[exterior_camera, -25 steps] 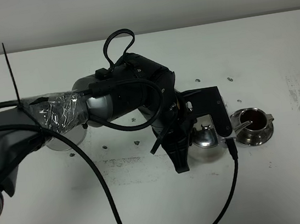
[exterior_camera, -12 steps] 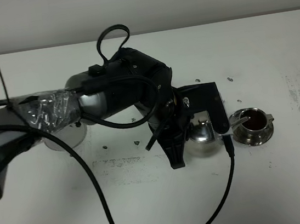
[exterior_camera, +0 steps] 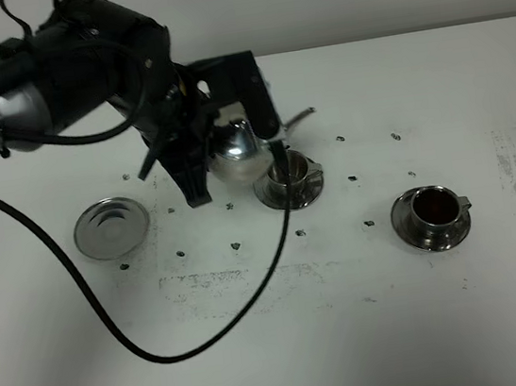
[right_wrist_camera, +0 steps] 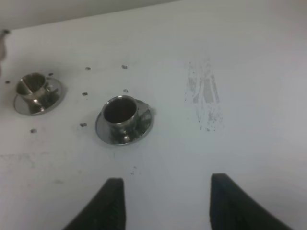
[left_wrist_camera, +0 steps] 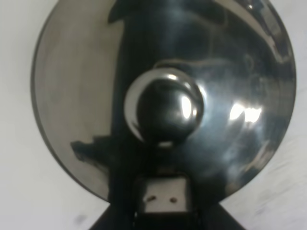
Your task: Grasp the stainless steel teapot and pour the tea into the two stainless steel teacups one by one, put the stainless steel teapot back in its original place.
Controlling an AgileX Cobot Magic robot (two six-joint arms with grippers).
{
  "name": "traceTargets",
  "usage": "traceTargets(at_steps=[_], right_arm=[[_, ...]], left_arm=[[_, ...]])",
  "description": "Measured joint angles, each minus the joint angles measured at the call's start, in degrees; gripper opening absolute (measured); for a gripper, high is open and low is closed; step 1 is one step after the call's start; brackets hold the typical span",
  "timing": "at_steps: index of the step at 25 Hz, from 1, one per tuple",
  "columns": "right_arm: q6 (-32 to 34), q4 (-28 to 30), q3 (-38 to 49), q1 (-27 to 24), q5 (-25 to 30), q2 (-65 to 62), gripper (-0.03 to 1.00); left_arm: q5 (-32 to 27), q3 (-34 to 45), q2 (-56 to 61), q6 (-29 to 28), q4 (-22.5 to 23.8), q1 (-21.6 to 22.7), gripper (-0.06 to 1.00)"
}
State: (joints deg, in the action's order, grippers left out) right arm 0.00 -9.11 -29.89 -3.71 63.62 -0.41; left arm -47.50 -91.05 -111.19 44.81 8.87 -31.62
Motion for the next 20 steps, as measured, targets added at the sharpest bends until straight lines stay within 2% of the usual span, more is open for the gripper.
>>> traceTargets(at_steps=[2,7,12,16,20], right_arm=[[0.0,0.0,0.0,0.0,0.0,0.0,0.4],[0.0,0.0,0.0,0.0,0.0,0.0,0.4],[0.0,0.0,0.0,0.0,0.0,0.0,0.4],[0.0,0.0,0.0,0.0,0.0,0.0,0.4],[0.0,0.0,0.0,0.0,0.0,0.0,0.4]], left_arm=[[0.1,-1.4,0.0,1.6,0.4,2.2,0.19],[-1.6,-6.7,-2.2,9.9,0.4,5.3,0.19],[-4.7,-14.7,-8.6,19.3,0.7,5.8,0.19],[-7.6,-20.5,-13.4,23.2,3.0,5.8,0.19],[-10.1,-22.5,-15.4,28.5,5.3,5.6,0.19]])
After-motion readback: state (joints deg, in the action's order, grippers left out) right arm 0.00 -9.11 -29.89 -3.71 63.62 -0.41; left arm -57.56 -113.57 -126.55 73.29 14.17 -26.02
